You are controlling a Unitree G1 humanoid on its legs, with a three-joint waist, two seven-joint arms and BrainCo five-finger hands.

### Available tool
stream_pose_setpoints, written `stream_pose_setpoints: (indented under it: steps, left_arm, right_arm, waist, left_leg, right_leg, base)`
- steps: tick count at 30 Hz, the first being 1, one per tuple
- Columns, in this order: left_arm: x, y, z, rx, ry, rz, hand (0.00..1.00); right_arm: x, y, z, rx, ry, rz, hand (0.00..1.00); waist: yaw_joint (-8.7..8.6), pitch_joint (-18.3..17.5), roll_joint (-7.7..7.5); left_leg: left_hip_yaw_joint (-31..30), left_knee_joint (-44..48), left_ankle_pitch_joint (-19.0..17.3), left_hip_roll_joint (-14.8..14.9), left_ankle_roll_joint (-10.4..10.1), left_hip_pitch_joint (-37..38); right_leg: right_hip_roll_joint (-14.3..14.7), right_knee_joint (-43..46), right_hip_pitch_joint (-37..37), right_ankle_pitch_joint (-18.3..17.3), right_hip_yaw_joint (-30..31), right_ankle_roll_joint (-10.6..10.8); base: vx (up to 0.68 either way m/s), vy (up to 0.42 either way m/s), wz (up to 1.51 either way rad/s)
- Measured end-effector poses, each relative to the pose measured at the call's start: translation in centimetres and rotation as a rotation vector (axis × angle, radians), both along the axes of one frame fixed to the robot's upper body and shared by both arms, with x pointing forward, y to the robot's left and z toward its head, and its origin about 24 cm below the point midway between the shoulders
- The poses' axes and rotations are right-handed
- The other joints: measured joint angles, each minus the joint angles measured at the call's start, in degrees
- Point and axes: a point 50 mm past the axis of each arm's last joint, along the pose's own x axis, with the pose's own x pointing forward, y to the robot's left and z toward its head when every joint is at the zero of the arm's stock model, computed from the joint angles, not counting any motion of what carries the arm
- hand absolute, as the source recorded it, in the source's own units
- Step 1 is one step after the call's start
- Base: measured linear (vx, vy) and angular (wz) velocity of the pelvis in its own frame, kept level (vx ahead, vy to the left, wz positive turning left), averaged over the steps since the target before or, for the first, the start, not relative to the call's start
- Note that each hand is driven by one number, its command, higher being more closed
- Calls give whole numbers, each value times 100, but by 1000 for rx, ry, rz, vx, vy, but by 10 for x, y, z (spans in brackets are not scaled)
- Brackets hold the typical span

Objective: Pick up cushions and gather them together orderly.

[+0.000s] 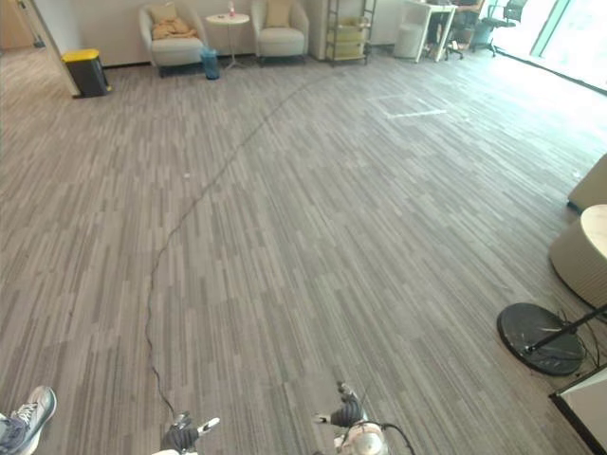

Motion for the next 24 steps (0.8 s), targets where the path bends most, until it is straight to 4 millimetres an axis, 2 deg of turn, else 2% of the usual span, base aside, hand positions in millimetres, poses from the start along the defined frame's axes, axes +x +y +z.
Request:
stream_pose_setpoints:
  steps: [8,14,24]
  left_arm:
    - [2,1,-2,-17,19,29,0]
    - [9,1,0,-20,2,28,0]
    - [10,0,-2,-14,16,0,0]
  right_arm:
    - [-8,-16,-4,1,52,-124,0]
    - [-15,-21,-9,59,92,-266,0]
    - [-22,-26,-11,143,103,-457,0]
  waist:
    - [47,61,-2]
    - [137,201,-20]
    - [146,201,-18]
  left_leg:
    - [-168,-1,-13,-32,-1,-24]
    - [-357,-3,-13,-86,0,-67]
    - [-451,-3,-11,-124,0,-101]
  right_leg:
    - [-41,-8,35,-24,-168,27]
    - [-96,-18,79,-96,-362,35]
    - [-139,-22,93,-118,-475,58]
  base:
    - [38,-6,9]
    - [6,-24,20]
    - [-13,-19,6]
